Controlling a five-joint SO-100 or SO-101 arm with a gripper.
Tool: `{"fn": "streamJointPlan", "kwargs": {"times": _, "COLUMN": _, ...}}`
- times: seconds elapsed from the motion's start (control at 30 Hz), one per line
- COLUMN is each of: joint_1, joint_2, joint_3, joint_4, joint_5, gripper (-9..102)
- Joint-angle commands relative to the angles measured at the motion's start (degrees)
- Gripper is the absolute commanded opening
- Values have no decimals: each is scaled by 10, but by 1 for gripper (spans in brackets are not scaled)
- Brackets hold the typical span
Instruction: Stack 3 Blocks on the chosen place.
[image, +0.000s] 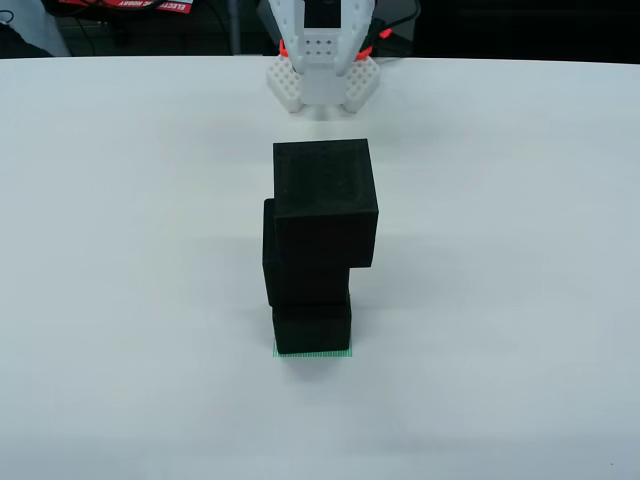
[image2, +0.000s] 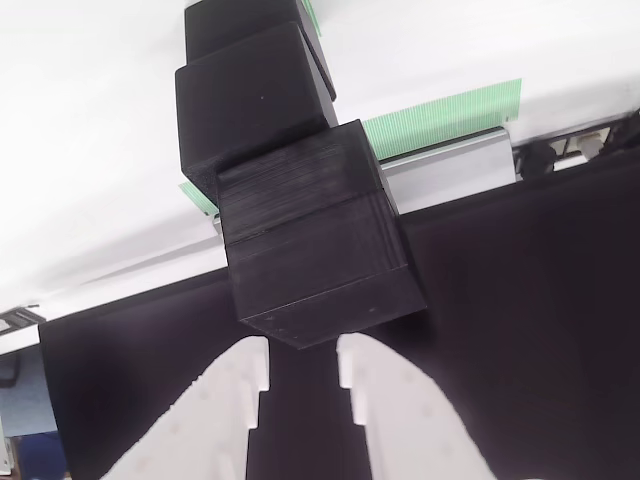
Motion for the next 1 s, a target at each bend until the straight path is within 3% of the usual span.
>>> {"fn": "streamJointPlan", "kwargs": {"times": 0.0, "joint_1": -14, "joint_2": 66, "joint_3": 38, "joint_4": -41, "joint_5": 67, "gripper": 0}}
{"fn": "streamJointPlan", "kwargs": {"times": 0.4, "joint_1": -25, "joint_2": 292, "joint_3": 290, "joint_4": -269, "joint_5": 427, "gripper": 0}}
{"fn": "streamJointPlan", "kwargs": {"times": 0.6, "joint_1": 22, "joint_2": 372, "joint_3": 424, "joint_4": -354, "joint_5": 599, "gripper": 0}}
{"fn": "streamJointPlan", "kwargs": {"times": 0.97, "joint_1": 43, "joint_2": 472, "joint_3": 633, "joint_4": -407, "joint_5": 700, "gripper": 0}}
